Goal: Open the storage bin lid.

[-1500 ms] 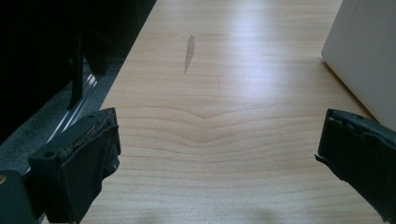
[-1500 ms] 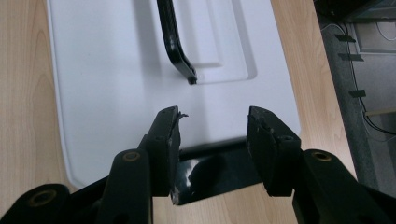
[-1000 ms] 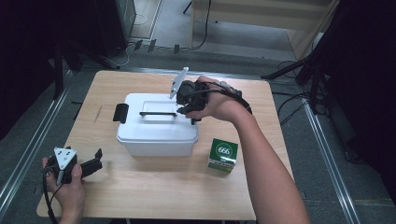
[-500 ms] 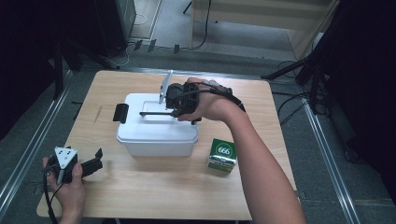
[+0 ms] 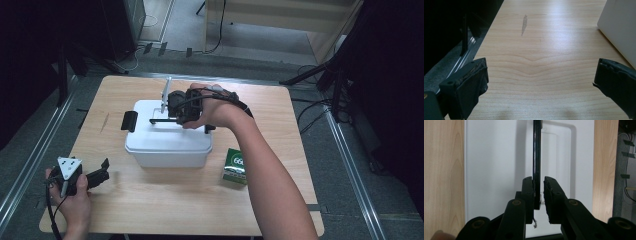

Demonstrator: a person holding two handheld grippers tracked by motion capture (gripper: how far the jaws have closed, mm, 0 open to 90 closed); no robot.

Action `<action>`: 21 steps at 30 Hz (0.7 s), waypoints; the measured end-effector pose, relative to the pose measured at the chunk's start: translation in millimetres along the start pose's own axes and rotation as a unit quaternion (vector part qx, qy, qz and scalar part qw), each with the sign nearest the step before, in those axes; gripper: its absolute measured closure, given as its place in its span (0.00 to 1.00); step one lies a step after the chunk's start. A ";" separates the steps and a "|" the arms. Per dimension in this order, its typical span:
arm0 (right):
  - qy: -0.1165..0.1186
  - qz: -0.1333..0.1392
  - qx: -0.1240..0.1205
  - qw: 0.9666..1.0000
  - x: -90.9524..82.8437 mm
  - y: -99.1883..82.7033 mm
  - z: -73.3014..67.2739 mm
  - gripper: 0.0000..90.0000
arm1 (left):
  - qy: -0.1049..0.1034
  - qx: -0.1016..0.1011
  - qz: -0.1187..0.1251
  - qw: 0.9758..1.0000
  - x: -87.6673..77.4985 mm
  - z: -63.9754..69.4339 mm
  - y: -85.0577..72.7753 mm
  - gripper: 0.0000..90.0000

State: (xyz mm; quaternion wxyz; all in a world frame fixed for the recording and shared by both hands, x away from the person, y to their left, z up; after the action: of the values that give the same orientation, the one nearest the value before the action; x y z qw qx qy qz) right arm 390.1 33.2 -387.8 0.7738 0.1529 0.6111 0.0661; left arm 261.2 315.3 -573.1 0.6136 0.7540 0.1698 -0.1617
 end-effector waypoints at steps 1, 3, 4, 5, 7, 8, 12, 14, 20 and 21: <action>0.002 0.004 -0.010 1.000 1.3 2.2 1.1 0.87 | 0.000 0.000 0.000 1.000 0.0 0.2 0.0 0.00; -0.003 -0.005 -0.006 1.000 2.2 3.9 1.3 0.87 | 0.001 0.001 -0.001 1.000 -0.1 0.5 0.0 0.00; -0.003 -0.008 -0.008 1.000 3.4 5.0 1.9 0.87 | 0.001 0.002 -0.002 1.000 -0.3 0.5 0.0 0.00; 0.000 -0.008 -0.013 1.000 4.9 6.4 2.4 0.87 | 0.002 0.002 -0.001 1.000 -0.1 0.9 0.2 0.00; 0.001 -0.017 -0.014 1.000 8.2 8.4 3.5 0.88 | 0.003 0.005 -0.002 1.000 -0.1 1.7 0.4 0.00; 0.000 -0.022 -0.013 1.000 9.9 9.3 3.6 0.88 | 0.003 0.006 -0.001 1.000 0.0 2.0 0.5 0.00; 0.000 -0.030 -0.016 0.999 14.9 14.6 2.8 0.87 | 0.002 0.003 0.000 1.000 0.1 1.4 0.4 0.00; -0.003 -0.031 -0.024 0.999 17.3 17.9 2.8 0.87 | 0.002 0.004 0.000 1.000 0.1 1.4 0.4 0.00; -0.011 -0.039 -0.038 0.998 19.4 23.8 2.5 0.92 | 0.002 0.006 -0.001 1.000 -0.1 1.9 0.4 0.00; -0.011 -0.040 -0.038 0.998 19.6 24.1 2.1 0.92 | 0.002 0.005 -0.001 1.000 -0.1 1.8 0.4 0.00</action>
State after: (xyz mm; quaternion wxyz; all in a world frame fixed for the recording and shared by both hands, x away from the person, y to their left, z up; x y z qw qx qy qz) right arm 398.9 61.3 -397.8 0.7878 0.0993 0.6052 0.0566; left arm 261.2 313.4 -573.0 0.6091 0.7573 0.1714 -0.1616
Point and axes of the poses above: each handheld gripper's, and its own axes: x roughly forward along the jaws, y roughly out of its top, z roughly to its right, the point moved 5 cm from there along x, roughly forward along the jaws, and after that the axes turned 13 degrees about x, right-handed, at the moved point
